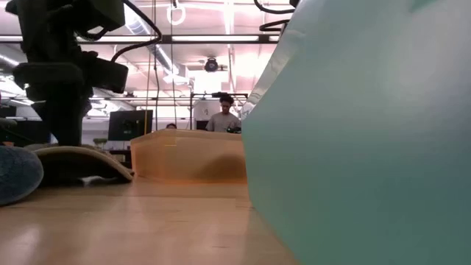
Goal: Pick & Place hat
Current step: Put the left brown cap into the orange bin
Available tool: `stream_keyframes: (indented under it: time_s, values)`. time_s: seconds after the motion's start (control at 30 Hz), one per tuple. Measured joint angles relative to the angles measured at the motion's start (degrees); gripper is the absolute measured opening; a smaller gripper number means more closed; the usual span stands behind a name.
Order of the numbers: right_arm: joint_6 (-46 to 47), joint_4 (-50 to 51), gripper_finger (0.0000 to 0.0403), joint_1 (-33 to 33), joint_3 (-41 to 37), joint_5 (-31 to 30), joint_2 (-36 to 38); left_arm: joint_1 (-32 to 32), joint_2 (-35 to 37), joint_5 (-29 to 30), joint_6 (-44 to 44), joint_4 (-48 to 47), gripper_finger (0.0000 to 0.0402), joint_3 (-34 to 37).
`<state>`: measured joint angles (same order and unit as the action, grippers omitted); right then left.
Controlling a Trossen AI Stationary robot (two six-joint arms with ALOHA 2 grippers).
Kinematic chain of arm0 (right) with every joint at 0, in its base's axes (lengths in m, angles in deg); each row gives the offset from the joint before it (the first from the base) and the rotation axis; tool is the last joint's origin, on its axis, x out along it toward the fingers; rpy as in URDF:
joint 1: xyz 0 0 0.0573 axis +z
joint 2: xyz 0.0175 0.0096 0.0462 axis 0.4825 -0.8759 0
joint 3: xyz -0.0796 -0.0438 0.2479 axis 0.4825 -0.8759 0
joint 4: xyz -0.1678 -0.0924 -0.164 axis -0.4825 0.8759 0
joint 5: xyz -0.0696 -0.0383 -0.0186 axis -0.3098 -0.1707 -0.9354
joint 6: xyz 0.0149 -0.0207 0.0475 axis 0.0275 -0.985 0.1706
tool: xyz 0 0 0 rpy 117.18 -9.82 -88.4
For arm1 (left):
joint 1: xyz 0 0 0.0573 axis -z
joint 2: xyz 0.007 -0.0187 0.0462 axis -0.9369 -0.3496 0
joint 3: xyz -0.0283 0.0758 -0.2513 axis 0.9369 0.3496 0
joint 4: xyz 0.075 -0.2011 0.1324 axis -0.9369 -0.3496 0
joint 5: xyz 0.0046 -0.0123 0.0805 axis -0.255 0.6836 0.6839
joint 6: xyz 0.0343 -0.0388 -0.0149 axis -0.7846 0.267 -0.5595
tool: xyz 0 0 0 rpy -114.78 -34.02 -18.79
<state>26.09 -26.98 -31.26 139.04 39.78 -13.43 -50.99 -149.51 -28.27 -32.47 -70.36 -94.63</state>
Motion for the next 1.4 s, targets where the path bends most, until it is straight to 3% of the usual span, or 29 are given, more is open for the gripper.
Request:
stream_keyframes:
  time_s: [0.3,0.6,0.83,1.13,1.4]
  values:
    - [0.92,0.1,0.0169,0.02,0.0,0.13,0.0,0.07,0.15,4.26,3.22,-23.66,0.0005,-12.0]
    - [0.99,0.1,0.0169,0.0,0.0,0.11,0.0,-0.11,0.19,17.88,2.78,-37.51,0.0005,-28.28]
    - [0.99,0.1,0.0169,0.01,0.0,0.07,0.0,-2.33,0.26,27.01,-5.4,-31.1,0.0008,-33.69]
    - [0.99,-0.43,0.0169,0.02,-0.02,-0.07,0.0,-10.3,-1.47,26.82,-19.81,-11.8,0.0012,-31.92]
    - [0.99,-1.14,0.0169,0.02,-0.01,-0.04,0.0,-15.24,-6.94,24.12,-21.61,-9.05,0.0008,-31.2]
